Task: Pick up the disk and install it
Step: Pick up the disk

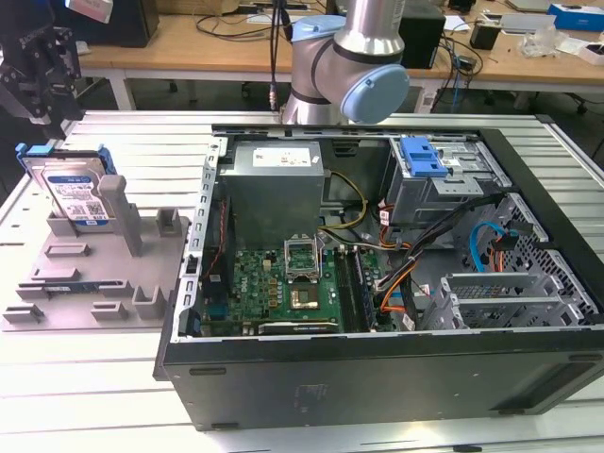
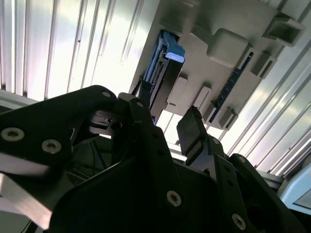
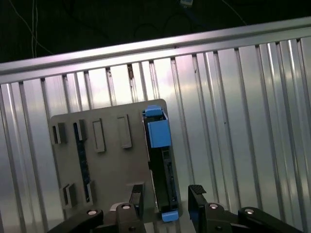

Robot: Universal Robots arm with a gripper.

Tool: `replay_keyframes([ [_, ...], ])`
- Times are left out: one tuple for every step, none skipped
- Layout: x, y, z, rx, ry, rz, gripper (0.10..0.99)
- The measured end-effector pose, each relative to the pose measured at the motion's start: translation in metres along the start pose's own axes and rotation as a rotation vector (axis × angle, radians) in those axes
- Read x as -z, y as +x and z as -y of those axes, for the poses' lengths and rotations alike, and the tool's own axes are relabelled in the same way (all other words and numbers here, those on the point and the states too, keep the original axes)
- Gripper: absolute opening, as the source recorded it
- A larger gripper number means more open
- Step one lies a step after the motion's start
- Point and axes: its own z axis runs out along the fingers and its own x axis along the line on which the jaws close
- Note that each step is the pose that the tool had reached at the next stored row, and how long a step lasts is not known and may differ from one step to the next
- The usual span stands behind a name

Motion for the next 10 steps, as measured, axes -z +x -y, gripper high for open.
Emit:
replay_keyframes([
  [0.0,0.0,0.0,0.0,0.0,-0.0001,0.498],
  [0.0,0.0,0.0,0.0,0.0,-0.0001,0.498],
  [0.0,0.0,0.0,0.0,0.0,-0.0001,0.498],
  [0.0,-0.0001,-0.0002,0.002,0.0,-0.0003,0.498],
  [0.0001,-0.0001,-0.0008,0.004,0.0,-0.0006,0.498],
  [0.0,-0.0001,-0.0016,0.008,0.0,-0.0007,0.498],
  [-0.0001,-0.0001,-0.0023,0.01,0.0,-0.0008,0.498],
  [-0.0002,-0.0003,-0.0035,0.014,0.0,-0.0008,0.498],
  [-0.0004,-0.0004,-0.0046,0.016,0.0,-0.0009,0.498],
  [-0.0006,-0.0006,-0.0062,0.02,0.0,-0.0009,0.498],
])
